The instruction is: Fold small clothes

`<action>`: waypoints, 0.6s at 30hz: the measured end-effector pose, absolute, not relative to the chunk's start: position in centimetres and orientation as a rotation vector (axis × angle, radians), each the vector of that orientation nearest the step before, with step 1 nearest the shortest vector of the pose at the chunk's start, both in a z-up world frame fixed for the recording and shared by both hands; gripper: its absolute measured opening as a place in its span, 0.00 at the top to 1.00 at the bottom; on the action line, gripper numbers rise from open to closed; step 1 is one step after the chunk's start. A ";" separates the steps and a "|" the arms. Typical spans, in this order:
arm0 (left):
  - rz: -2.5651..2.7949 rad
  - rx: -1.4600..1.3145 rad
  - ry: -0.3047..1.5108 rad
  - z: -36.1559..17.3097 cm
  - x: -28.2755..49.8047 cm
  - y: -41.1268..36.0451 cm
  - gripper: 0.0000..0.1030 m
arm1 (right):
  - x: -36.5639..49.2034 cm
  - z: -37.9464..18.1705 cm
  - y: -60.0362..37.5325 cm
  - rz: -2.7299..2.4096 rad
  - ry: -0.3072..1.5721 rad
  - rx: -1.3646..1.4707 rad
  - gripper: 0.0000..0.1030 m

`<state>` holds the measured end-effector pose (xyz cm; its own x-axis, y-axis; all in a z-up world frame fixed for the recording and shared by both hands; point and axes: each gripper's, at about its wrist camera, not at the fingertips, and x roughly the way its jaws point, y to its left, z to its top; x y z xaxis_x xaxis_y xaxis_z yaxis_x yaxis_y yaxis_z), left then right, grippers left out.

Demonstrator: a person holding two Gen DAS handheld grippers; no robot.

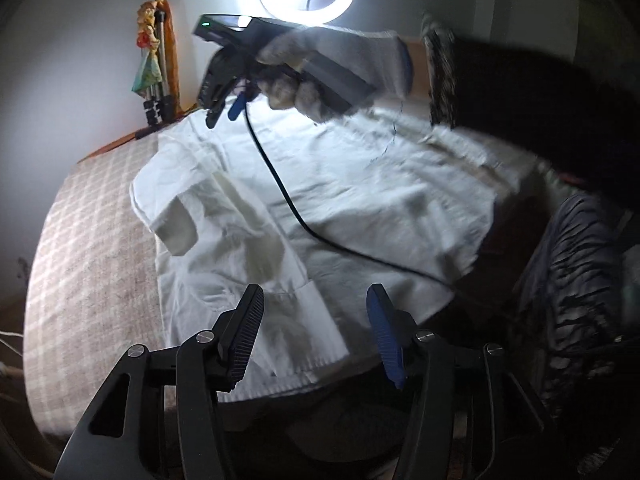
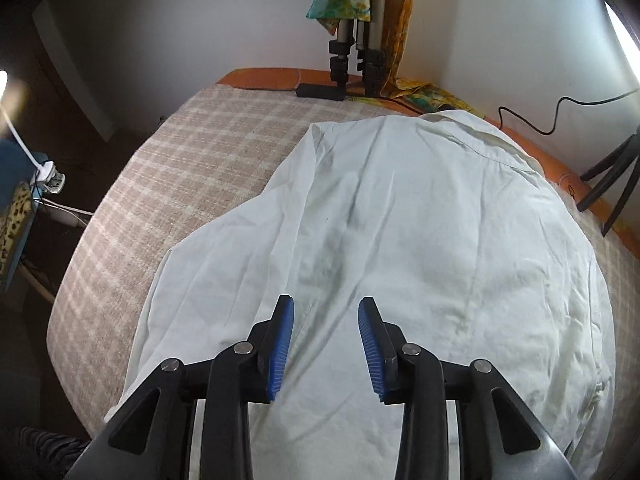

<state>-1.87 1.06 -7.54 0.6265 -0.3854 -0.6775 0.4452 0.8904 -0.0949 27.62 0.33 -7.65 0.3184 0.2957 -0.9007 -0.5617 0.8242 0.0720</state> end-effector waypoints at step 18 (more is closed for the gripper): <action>-0.340 -0.333 0.942 -10.8 8.5 10.2 0.52 | 9.1 -11.6 -6.4 0.921 1.297 0.014 0.63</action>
